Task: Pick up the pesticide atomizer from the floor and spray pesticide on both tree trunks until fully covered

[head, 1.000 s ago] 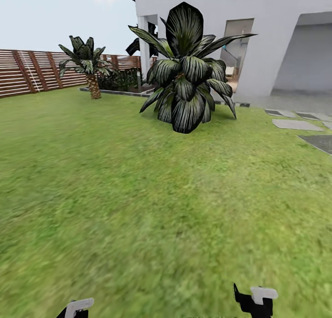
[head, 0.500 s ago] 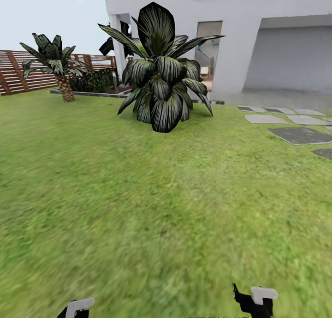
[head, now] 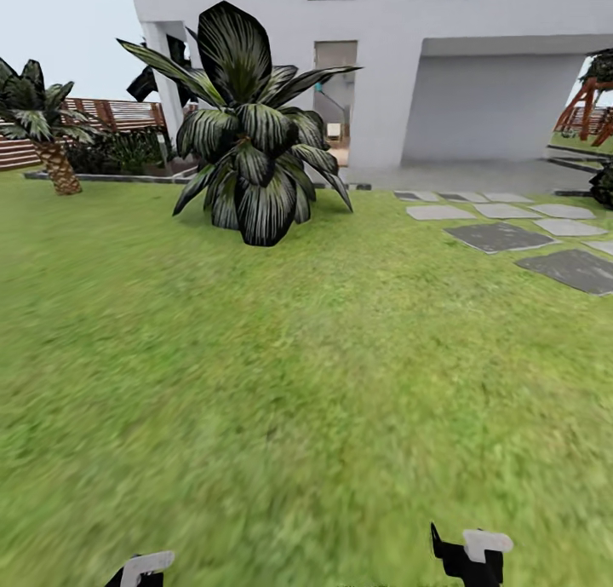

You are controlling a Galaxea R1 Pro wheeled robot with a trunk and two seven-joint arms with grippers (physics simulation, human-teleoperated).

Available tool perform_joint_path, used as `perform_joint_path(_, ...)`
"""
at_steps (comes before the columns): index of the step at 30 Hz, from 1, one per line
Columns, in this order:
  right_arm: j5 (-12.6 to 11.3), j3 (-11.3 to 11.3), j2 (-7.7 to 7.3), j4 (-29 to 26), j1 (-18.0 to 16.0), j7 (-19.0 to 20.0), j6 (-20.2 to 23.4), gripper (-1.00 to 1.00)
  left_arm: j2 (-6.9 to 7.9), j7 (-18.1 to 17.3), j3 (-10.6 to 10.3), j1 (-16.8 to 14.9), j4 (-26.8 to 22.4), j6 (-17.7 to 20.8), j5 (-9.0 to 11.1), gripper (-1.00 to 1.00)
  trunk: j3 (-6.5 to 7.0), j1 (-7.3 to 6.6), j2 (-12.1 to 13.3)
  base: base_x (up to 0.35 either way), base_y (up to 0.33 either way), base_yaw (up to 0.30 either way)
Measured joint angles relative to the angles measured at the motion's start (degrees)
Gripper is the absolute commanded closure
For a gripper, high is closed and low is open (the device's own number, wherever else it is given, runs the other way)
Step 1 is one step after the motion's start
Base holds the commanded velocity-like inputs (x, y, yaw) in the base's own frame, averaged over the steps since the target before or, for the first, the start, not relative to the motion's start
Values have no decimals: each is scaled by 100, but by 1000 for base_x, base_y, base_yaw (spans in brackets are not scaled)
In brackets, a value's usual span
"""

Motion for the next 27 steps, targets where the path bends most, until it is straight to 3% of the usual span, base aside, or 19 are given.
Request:
perform_joint_path(12, 0, 9, 0, 0, 0, 7, 12, -100, 1, -2, 0, 2, 1, 4, -3, 100, 0, 0, 0, -71, -252, -181)
perform_joint_path(27, 0, 9, 0, 0, 0, 7, 16, -100, 1, -2, 0, 2, 5, 4, 3, 100, 0, 0, 0, -9, -15, -295)
